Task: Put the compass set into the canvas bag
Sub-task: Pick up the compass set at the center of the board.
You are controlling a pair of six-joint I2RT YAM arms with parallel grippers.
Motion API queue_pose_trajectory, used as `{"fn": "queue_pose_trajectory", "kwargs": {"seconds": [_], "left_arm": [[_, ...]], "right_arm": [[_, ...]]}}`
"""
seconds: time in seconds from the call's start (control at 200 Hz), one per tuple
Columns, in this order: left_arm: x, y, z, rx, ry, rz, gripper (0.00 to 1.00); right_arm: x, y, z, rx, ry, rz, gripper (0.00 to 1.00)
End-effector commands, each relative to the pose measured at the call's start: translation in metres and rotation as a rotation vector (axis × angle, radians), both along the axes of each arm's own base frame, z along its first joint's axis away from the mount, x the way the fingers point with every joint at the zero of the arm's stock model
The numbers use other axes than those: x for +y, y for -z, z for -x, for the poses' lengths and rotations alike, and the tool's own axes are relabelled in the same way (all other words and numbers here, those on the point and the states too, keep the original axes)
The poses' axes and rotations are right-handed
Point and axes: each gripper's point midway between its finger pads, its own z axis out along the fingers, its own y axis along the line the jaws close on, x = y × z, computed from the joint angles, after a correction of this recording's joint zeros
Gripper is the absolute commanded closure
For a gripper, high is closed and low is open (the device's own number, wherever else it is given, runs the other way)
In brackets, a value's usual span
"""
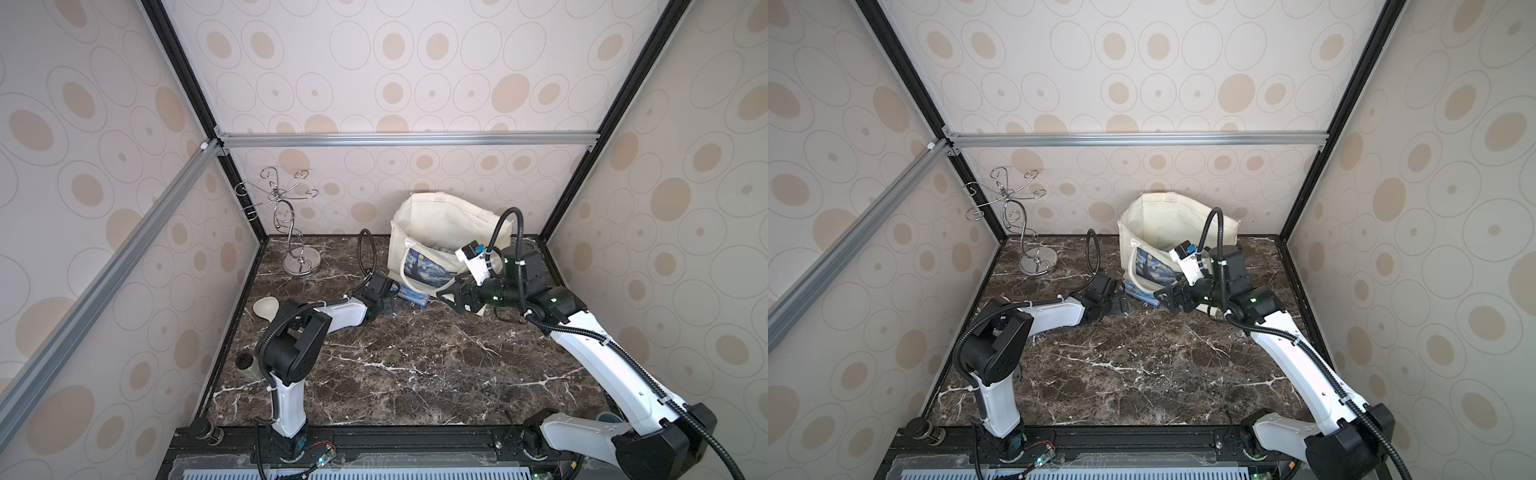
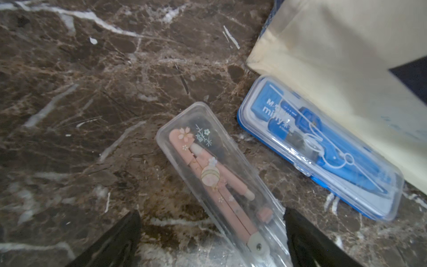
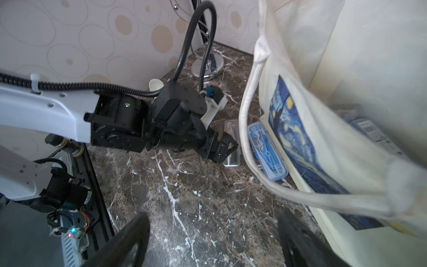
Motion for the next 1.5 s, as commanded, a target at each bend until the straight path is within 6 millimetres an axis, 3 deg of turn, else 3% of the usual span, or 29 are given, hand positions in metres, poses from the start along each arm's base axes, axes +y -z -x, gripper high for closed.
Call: {"fn": "queue_pose_trajectory", "kwargs": {"seconds": [0.0,0.36,0.825,1.005,1.271,1.496], "left_arm": [[-0.005,0.000,-0.005,0.009,-0.033,-0.014,0.06],[-0.009,0.024,-0.003,0.064,-0.027,-0.080,0.15],[0.007,0.024,0.030,0.106,0.027,-0.096,0.33],[0.001,0.030,0.028,0.118,0.055,-0.090,0.35],[-0.004,0.041,0.028,0.143,0.068,-0.079,0.55],[0.004,0.033,0.028,0.110,0.051,-0.101,0.61]], "right_arm": [[0.016,-0.008,0.012,-0.063,-0.062,-0.031,0.13],[0.033,-0.008,0.033,-0.147,-0.135,-0.054,0.13],[0.039,-0.002,0.027,-0.129,-0.144,-0.040,0.13],[0.045,-0.003,0.026,-0.126,-0.159,-0.043,0.13],[0.045,-0.001,0.024,-0.130,-0.155,-0.030,0.13],[0.048,0.000,0.021,-0.121,-0.159,-0.027,0.13]]}}
